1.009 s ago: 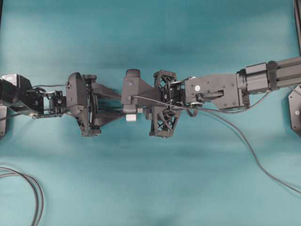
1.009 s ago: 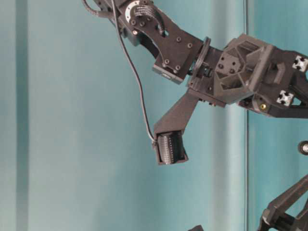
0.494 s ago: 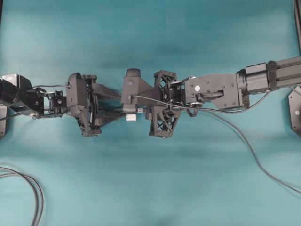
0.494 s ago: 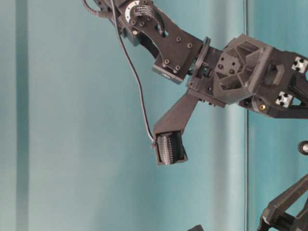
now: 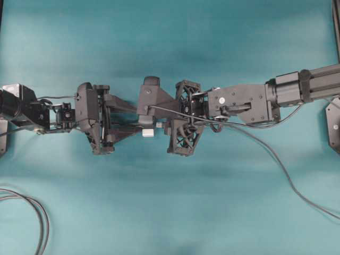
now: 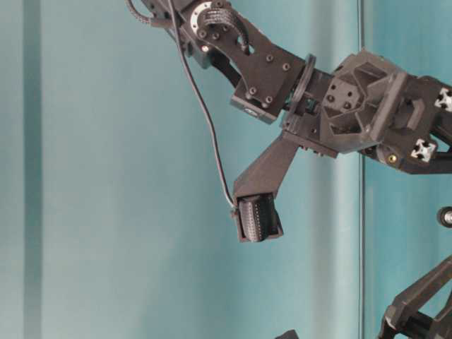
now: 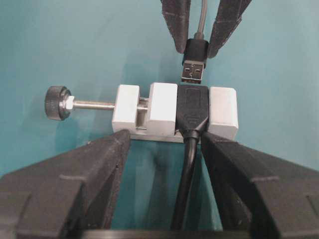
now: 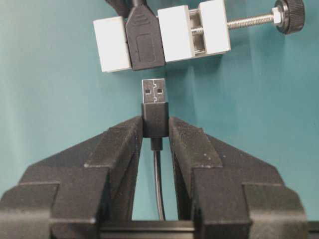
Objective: Insert the USB cable into the female connector supported by the left arm.
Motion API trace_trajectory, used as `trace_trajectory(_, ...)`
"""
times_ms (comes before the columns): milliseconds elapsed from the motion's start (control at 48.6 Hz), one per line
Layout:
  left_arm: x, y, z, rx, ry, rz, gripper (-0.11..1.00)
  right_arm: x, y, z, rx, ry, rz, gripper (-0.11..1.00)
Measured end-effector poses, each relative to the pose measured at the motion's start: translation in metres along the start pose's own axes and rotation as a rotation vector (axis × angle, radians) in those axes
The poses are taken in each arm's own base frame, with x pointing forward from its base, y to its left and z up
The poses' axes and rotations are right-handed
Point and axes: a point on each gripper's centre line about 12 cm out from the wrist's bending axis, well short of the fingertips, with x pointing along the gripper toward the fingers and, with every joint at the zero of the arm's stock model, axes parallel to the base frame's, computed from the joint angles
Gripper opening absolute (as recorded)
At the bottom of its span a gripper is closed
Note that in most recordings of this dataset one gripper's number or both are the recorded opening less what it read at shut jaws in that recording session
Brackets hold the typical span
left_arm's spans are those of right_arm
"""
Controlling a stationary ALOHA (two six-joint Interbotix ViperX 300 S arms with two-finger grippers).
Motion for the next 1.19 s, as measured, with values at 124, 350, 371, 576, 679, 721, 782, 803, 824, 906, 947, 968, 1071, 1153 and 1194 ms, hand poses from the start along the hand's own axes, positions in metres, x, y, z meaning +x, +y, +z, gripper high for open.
trace_trajectory(124,0.0003,0.0000,0.0009,0.000,-0.003,0.000,0.66,0.0002,0.0002,-0.0006,-0.011,0.001,-0.003,0.22)
trace_trajectory(350,0.0003,-0.0005,0.0009,0.001,-0.003,-0.001,0.66,0.0001,0.0024,-0.0001,-0.028,-0.006,-0.003,0.22)
trace_trajectory(371,0.0008,-0.0005,0.0009,0.001,-0.003,-0.001,0.65,0.0001,0.0024,0.0001,-0.031,-0.007,-0.004,0.22)
trace_trajectory(576,0.0008,-0.0005,0.0009,-0.001,-0.003,-0.001,0.66,0.0001,0.0031,0.0005,-0.037,-0.012,-0.002,0.22)
trace_trajectory(679,0.0007,-0.0015,0.0013,0.002,-0.005,-0.004,0.66,0.0001,0.0031,0.0005,-0.037,-0.012,-0.002,0.22)
trace_trajectory(721,0.0007,-0.0015,0.0013,0.002,-0.005,-0.004,0.66,0.0005,0.0032,0.0008,-0.037,-0.012,-0.002,0.22)
trace_trajectory(782,0.0007,-0.0020,0.0013,0.002,-0.005,-0.006,0.66,0.0018,0.0030,-0.0006,-0.037,-0.007,-0.003,0.22)
trace_trajectory(803,0.0007,-0.0020,0.0013,0.002,-0.005,-0.006,0.66,0.0023,0.0030,-0.0009,-0.037,-0.006,-0.003,0.22)
trace_trajectory(824,0.0007,-0.0020,0.0008,0.002,-0.003,-0.006,0.66,0.0022,0.0031,-0.0003,-0.037,-0.007,-0.003,0.22)
trace_trajectory(906,0.0007,-0.0030,0.0011,0.002,-0.003,-0.009,0.66,0.0026,0.0031,0.0001,-0.037,-0.009,-0.003,0.22)
trace_trajectory(947,0.0006,-0.0035,0.0013,0.004,-0.005,-0.010,0.66,0.0032,0.0033,0.0012,-0.039,-0.010,-0.002,0.22)
trace_trajectory(968,0.0007,-0.0036,0.0008,0.005,-0.003,-0.011,0.66,0.0030,0.0034,0.0018,-0.038,-0.012,-0.002,0.22)
trace_trajectory(1071,0.0006,-0.0050,0.0011,0.006,-0.003,-0.014,0.66,0.0042,0.0042,0.0024,-0.040,-0.012,-0.001,0.22)
trace_trajectory(1153,0.0006,-0.0054,0.0009,0.007,-0.001,-0.016,0.66,0.0046,0.0042,0.0027,-0.046,-0.012,-0.002,0.22)
trace_trajectory(1194,0.0007,-0.0054,0.0001,0.007,0.003,-0.016,0.66,0.0050,0.0043,0.0029,-0.049,-0.012,-0.002,0.22)
